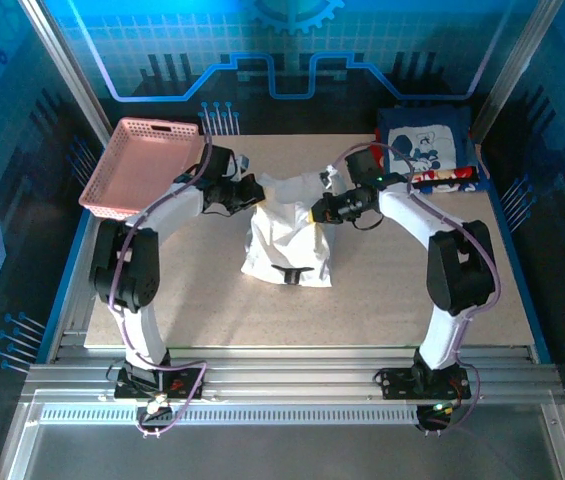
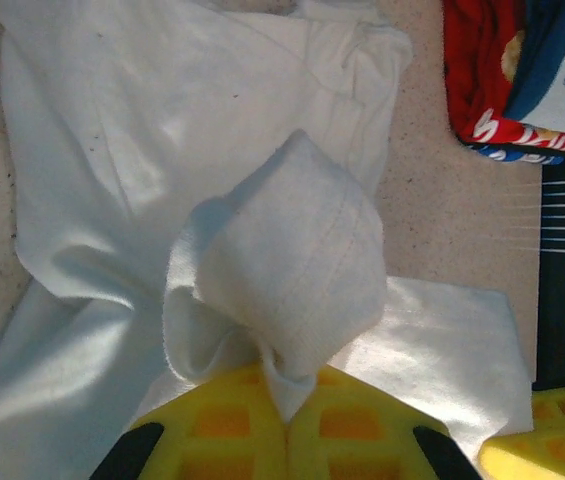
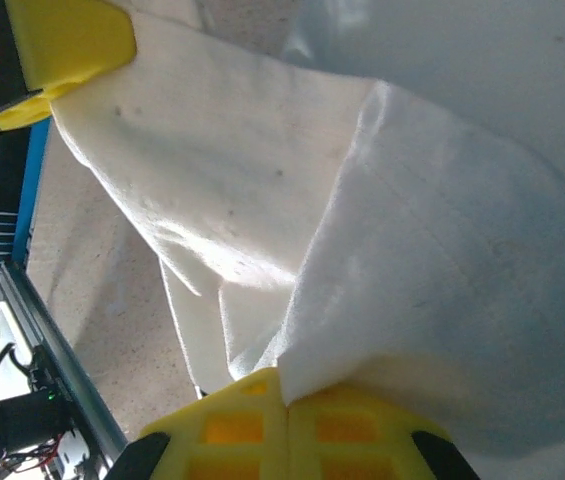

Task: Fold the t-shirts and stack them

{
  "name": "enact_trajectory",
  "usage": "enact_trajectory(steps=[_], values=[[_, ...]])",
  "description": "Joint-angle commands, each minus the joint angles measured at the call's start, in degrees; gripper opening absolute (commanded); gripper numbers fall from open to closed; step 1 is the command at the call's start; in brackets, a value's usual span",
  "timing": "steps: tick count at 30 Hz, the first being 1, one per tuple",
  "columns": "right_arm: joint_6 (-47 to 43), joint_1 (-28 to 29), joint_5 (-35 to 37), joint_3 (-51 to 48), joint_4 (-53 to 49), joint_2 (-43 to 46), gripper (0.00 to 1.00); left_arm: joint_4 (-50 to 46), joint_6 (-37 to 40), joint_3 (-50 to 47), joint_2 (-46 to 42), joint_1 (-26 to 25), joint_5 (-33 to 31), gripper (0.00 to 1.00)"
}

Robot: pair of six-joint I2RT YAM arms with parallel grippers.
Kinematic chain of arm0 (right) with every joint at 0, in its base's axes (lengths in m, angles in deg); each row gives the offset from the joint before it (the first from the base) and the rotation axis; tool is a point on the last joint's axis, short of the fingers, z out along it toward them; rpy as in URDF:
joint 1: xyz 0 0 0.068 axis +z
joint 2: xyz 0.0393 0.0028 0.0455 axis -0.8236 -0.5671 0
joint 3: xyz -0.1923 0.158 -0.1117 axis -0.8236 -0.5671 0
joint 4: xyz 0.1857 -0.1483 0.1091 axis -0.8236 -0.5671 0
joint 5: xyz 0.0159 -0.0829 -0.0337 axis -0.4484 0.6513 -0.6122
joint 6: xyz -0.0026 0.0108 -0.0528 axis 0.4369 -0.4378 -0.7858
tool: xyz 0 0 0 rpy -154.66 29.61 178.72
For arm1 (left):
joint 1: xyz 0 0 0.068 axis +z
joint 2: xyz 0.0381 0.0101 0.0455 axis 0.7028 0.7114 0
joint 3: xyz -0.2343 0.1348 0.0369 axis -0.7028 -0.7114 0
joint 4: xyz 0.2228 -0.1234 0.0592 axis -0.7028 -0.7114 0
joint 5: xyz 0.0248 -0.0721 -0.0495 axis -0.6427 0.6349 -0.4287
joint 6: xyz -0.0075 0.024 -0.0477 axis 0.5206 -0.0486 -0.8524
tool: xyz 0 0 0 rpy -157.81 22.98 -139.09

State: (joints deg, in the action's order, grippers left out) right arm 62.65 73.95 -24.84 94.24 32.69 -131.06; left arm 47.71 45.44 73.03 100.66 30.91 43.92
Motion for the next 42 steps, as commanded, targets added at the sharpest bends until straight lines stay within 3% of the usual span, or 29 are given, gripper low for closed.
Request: enact_trajectory(steps=[1,3,5,7,8,9,14,20,26,31,42], values=[[-1.81,-1.67,1.62,3.07,-4.16,-2.87,0.02,-0.34,2.30,3.13,4.33,0.37,2.67,0.00],[-2.09,-1.97,2.44,3.25,-4.84,-4.32,0.02,0.38,2.07,3.05,5.95,0.47,2.74,0.00],[-1.80,-2.15,3.31,3.64,-5.40,-6.01,0.06,0.05,1.97,3.34,7.47,0.55,1.86,0.10],[-1.16,-2.28,3.90,4.11,-5.49,-7.62,0.21,-0.42,1.02,3.37,8.47,1.05,0.92,0.21],[-0.71,-2.29,4.05,4.35,-5.41,-8.14,0.36,-0.38,0.02,3.00,8.33,1.58,0.81,0.37],[-0.18,-2.31,4.36,4.35,-5.26,-8.13,0.43,0.31,-0.85,2.00,7.14,2.16,0.64,0.50],[2.87,-2.13,7.15,-2.06,-1.90,0.74,0.66,-1.23,-2.15,-3.82,-3.94,4.06,-2.06,0.70],[4.53,0.48,10.66,-13.01,-6.16,14.56,0.71,-1.09,-5.35,-18.77,-18.12,3.91,0.71,0.71],[11.29,5.03,8.70,-25.70,-3.71,23.59,0.74,3.49,-10.18,-34.92,-27.15,1.16,4.37,0.67],[16.81,7.47,7.05,-33.67,4.36,22.55,0.74,9.30,-13.21,-40.09,-25.68,-1.95,4.68,0.64],[19.59,8.73,8.33,-32.34,7.80,11.77,0.73,9.94,-12.87,-37.00,-14.21,-5.21,1.92,0.57]])
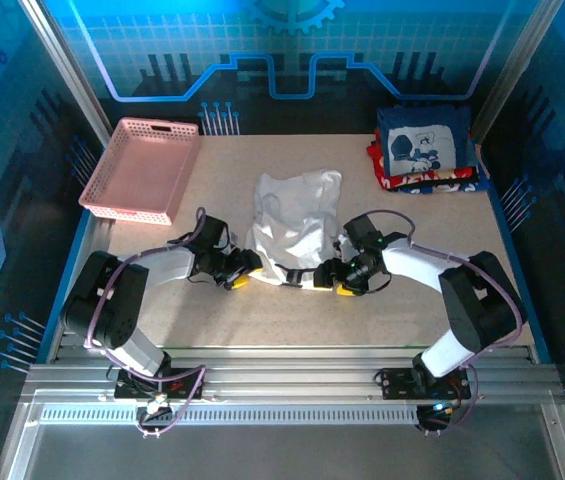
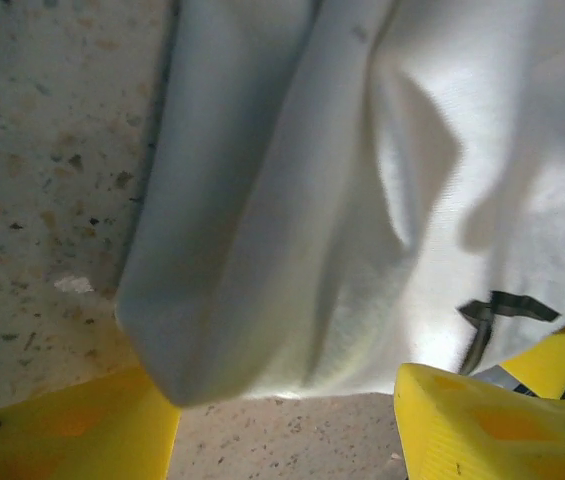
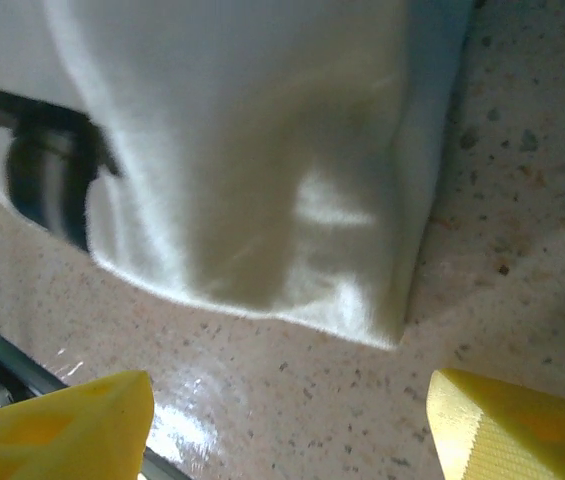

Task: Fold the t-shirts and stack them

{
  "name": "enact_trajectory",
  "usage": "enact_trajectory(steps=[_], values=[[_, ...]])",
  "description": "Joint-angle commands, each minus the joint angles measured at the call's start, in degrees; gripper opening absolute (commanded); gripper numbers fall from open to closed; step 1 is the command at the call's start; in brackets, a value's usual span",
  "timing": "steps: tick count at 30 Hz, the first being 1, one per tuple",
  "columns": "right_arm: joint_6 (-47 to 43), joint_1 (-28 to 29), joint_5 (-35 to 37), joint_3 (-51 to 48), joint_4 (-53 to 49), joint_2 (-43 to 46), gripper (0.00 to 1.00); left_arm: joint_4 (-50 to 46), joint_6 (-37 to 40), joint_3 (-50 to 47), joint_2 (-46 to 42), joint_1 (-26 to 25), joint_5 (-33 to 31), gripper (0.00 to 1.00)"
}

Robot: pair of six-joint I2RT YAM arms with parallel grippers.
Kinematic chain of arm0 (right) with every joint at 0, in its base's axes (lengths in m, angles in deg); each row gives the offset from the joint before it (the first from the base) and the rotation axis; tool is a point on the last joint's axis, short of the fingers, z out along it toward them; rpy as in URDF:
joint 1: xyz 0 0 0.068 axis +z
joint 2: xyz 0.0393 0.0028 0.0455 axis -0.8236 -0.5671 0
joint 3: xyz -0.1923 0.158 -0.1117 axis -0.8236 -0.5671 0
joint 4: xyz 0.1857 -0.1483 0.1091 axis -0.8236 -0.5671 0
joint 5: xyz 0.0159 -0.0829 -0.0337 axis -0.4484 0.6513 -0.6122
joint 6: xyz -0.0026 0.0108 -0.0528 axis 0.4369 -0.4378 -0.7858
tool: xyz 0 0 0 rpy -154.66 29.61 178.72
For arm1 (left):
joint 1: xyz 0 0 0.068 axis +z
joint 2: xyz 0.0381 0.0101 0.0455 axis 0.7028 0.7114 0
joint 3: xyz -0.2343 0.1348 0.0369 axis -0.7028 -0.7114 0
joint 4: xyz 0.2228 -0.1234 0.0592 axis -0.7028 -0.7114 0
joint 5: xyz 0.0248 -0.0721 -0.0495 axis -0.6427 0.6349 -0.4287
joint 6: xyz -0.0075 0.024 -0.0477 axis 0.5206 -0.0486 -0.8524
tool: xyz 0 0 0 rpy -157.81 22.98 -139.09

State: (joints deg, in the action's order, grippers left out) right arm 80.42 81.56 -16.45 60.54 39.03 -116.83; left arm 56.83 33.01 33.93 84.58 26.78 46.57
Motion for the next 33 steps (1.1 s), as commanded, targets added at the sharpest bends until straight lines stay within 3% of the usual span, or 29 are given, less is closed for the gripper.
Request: enact_trajectory(steps=[1,5,7,9,12,15,27,33], values=[[2.08,1.13,0.32,1.88,1.43,-3.55,0.73,0.62,-0.57,2.65,2.86,-1.28,-1.13,0.56],[3.21,1.23,1.25,5.01,3.11,-7.20,0.69,1.36,-0.97,4.96,5.88,-2.19,-1.54,0.52],[3.16,1.22,1.80,7.98,2.11,-9.73,0.54,0.11,-0.42,7.09,7.33,-2.76,-2.07,0.42],[3.16,1.14,2.18,10.64,0.50,-10.95,0.30,-2.59,0.47,9.57,8.39,-2.96,-3.45,0.21],[2.92,0.73,3.11,12.24,-1.88,-9.59,0.12,-6.65,2.14,11.71,6.54,-2.81,-5.92,0.06],[2.56,-0.28,3.45,13.33,-4.54,-6.59,0.00,-9.80,3.05,13.25,2.55,-2.79,-6.78,0.00],[4.47,-4.62,0.42,18.43,-9.10,9.69,0.00,-15.16,-0.02,19.94,-14.21,-2.61,-9.80,0.00],[1.95,-6.96,-1.56,28.23,-14.34,8.39,0.00,-17.89,-0.09,29.50,-12.40,-1.05,-8.15,0.00]])
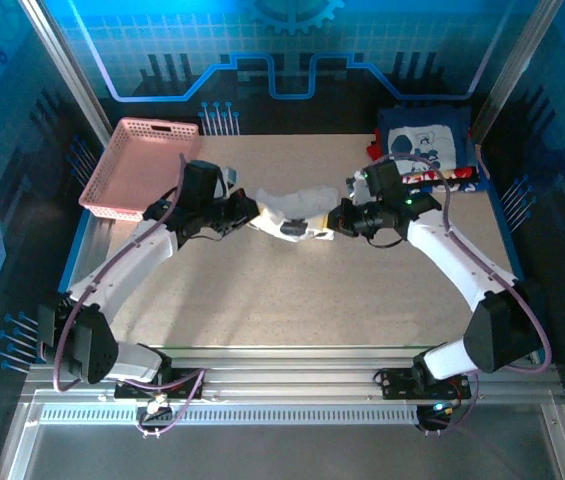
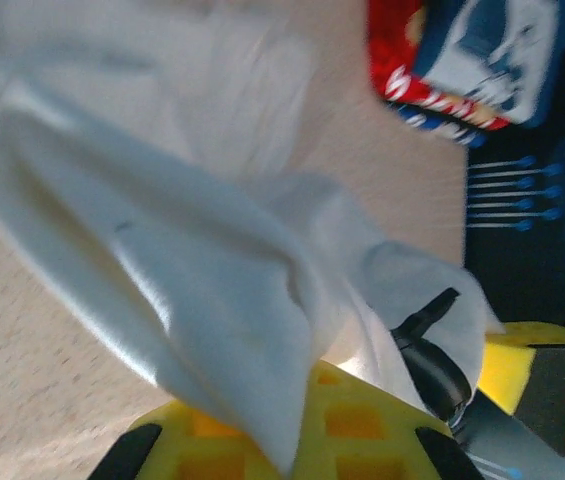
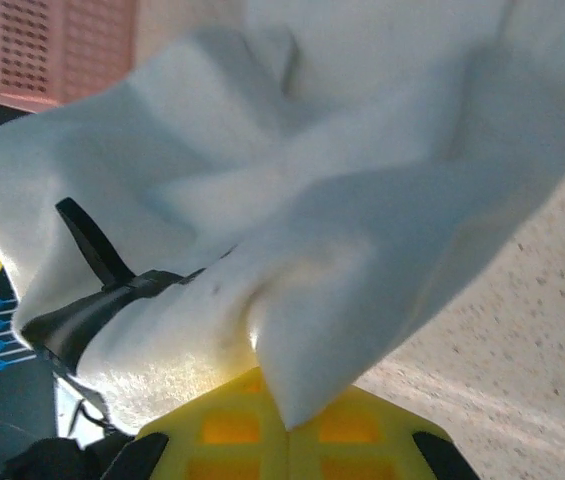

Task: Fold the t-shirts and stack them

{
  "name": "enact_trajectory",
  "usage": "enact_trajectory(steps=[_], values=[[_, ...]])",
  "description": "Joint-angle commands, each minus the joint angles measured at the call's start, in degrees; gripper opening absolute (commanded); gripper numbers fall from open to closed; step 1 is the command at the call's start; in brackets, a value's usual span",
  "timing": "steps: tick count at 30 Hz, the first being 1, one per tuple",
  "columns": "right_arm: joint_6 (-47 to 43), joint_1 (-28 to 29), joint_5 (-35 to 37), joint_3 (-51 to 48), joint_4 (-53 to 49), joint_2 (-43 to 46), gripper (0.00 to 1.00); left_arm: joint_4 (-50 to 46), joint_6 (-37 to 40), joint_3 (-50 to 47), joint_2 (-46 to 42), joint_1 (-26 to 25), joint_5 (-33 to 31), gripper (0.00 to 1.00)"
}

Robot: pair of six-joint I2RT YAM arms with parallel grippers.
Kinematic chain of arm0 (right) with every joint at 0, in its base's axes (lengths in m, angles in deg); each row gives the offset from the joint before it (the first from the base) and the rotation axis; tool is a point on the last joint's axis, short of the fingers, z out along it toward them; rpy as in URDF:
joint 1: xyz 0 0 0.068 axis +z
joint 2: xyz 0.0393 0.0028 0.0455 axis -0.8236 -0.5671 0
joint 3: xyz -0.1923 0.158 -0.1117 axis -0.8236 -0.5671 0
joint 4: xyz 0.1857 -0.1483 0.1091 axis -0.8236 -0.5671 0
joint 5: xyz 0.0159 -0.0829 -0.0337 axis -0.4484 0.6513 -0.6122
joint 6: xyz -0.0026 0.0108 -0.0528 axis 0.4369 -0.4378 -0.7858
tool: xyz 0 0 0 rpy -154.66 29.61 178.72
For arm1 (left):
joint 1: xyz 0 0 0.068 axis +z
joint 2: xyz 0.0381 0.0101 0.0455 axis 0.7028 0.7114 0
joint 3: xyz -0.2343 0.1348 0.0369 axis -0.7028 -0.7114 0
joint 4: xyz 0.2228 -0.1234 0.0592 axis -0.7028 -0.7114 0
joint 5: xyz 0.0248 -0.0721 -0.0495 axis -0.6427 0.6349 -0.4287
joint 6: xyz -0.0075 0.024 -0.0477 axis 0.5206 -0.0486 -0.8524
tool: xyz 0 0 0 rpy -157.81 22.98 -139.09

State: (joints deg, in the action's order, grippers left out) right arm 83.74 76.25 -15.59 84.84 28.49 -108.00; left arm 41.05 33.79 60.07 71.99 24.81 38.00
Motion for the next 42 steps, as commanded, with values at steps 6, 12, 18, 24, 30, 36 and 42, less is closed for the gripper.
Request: enact_trajectory(steps=[6,12,18,24,30,36,42], values=[[-1.46,-4.90,-5.47,12.50,-4.59,-5.95,0.00,-1.85,-1.42,12.24,5.85,2.61,2.96,0.00],[-3.65,-5.68,-5.68,27.18,-10.64,-11.02,0.00,-4.05,-0.90,24.36,10.10,3.84,4.50,0.00],[-4.29,-7.23,-6.71,35.84,-12.07,-16.01,0.00,-4.18,-0.89,31.54,14.93,5.01,6.25,0.00],[-4.37,-8.75,-7.71,51.72,-11.66,-23.29,0.00,-3.60,-2.29,47.58,23.81,6.64,8.90,0.00],[-3.93,-10.02,-8.36,77.98,-15.71,-35.29,0.00,-10.31,-3.80,78.50,38.30,7.77,10.92,0.00],[-1.87,-11.57,-9.90,83.83,-14.40,-37.54,0.00,-6.96,-5.35,83.29,39.41,9.38,12.43,0.00],[-10.50,-9.60,-9.77,66.20,-16.23,-27.37,0.00,0.02,0.38,52.71,22.28,7.78,12.54,0.00]])
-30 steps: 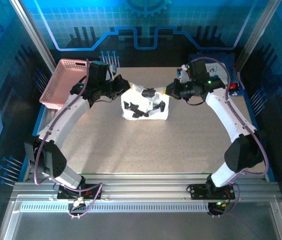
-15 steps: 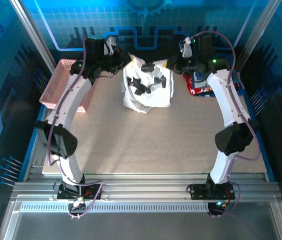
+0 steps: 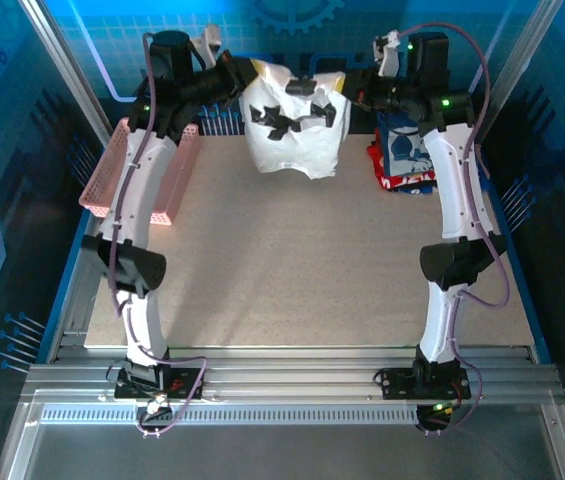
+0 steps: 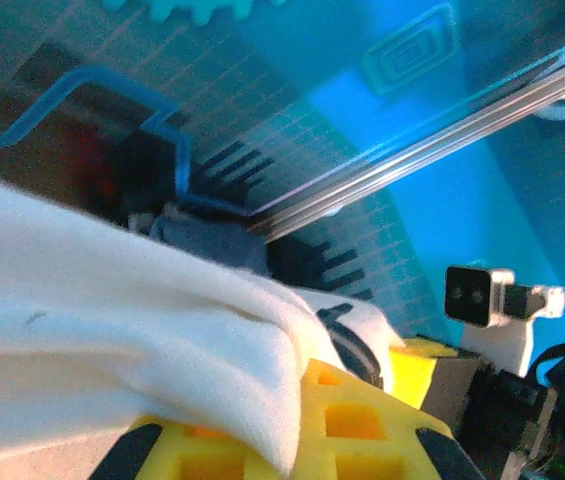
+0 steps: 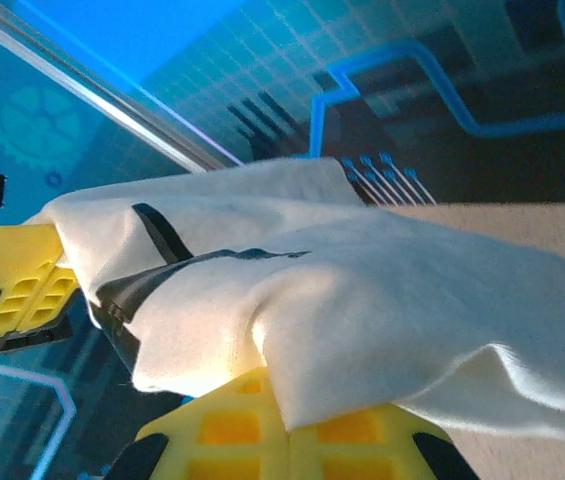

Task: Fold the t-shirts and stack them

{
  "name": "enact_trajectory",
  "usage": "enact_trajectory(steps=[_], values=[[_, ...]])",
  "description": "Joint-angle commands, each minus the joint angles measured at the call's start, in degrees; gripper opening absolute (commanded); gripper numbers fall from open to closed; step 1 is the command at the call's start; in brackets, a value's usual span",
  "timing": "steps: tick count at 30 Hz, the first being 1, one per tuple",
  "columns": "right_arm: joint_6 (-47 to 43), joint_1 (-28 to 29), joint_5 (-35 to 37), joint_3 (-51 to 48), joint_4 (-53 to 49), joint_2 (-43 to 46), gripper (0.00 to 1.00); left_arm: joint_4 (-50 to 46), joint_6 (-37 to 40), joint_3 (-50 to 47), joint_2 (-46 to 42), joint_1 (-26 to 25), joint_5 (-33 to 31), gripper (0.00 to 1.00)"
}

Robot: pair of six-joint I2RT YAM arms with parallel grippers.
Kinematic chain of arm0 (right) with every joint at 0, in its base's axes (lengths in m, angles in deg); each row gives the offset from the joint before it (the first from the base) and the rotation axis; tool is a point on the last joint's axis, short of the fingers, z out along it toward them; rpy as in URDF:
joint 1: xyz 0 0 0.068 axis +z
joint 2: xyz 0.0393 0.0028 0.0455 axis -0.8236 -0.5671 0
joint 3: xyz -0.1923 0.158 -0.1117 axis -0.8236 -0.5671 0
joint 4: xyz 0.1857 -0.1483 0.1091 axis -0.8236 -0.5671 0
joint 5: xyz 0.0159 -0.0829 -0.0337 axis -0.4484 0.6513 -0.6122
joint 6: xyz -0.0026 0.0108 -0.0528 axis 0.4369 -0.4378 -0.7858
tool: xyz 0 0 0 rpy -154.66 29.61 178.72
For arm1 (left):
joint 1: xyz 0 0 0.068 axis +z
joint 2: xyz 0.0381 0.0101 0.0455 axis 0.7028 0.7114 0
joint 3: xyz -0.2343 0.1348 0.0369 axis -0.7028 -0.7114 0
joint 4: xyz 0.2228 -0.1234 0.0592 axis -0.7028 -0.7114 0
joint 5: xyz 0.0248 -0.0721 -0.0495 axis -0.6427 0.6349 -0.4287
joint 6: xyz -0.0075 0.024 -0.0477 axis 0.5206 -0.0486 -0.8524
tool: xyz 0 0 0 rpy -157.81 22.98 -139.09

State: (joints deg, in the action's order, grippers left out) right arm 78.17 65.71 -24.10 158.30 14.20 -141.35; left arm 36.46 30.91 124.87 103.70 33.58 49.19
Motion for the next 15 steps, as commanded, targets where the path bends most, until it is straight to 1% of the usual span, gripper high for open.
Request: enact_trajectory(steps=[1,4,6,9,11,13,14,15], values=[[-6.19,1.62,-1.40,-14.49,0.08,9.66,0.00,9.22,2.18,-22.34,-14.42,-1.19,0.98,0.00],[-8.78,4.29,-1.26,-34.98,3.52,20.24,0.00,18.08,-0.52,-49.36,-28.95,-2.02,-1.25,0.00],[-8.66,7.36,-0.96,-50.47,7.46,27.84,0.00,19.18,-0.20,-64.18,-38.07,-3.98,-3.58,0.00],[-7.53,14.01,2.56,-72.13,10.97,39.78,0.00,20.00,-4.09,-85.26,-52.92,-8.92,-6.24,0.00],[-4.32,17.56,3.70,-84.05,13.10,46.26,0.00,18.81,-8.47,-95.74,-63.23,-13.40,-10.79,0.00],[-0.56,20.01,5.90,-93.80,13.81,52.96,0.00,12.45,-12.42,-103.90,-73.32,-15.85,-13.71,0.00],[1.44,20.79,5.91,-98.65,14.41,56.48,0.00,7.87,-14.09,-106.28,-76.74,-16.90,-14.26,0.00],[3.00,21.09,5.85,-102.20,14.36,59.79,0.00,4.84,-13.76,-107.03,-76.40,-18.23,-13.27,0.00]])
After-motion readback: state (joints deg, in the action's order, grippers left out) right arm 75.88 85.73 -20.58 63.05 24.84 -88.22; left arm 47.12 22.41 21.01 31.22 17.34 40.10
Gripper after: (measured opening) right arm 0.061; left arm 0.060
